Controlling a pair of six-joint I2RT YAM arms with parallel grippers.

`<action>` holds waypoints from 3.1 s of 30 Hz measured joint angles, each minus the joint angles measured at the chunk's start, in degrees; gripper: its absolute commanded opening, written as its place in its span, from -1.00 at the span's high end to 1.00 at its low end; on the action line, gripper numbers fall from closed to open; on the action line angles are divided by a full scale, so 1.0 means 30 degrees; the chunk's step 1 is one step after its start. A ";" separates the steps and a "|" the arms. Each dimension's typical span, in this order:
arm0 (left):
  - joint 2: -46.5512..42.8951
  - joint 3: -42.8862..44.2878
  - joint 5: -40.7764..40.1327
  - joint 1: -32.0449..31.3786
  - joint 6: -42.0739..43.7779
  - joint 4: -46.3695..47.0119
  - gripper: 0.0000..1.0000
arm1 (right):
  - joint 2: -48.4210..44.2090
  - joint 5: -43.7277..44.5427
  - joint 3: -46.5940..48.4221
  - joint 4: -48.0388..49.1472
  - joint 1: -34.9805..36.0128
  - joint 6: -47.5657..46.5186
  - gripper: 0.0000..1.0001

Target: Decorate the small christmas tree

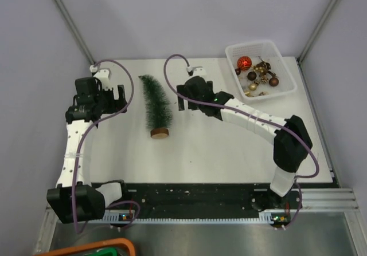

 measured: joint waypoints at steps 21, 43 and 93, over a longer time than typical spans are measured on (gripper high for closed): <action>0.0874 0.0408 0.3745 0.3621 -0.0823 -0.1829 -0.97 | 0.5799 0.2506 0.2951 0.2004 0.5289 0.0641 -0.83; -0.0415 -0.0685 0.3315 0.3854 0.0153 -0.1982 -0.98 | 0.7803 0.3417 0.3891 0.1938 0.6156 0.2943 -0.03; -0.1421 -0.1566 0.2630 0.3985 0.1188 -0.2288 -0.97 | 0.3628 0.3927 0.1545 -0.0780 0.6382 -0.4233 -0.64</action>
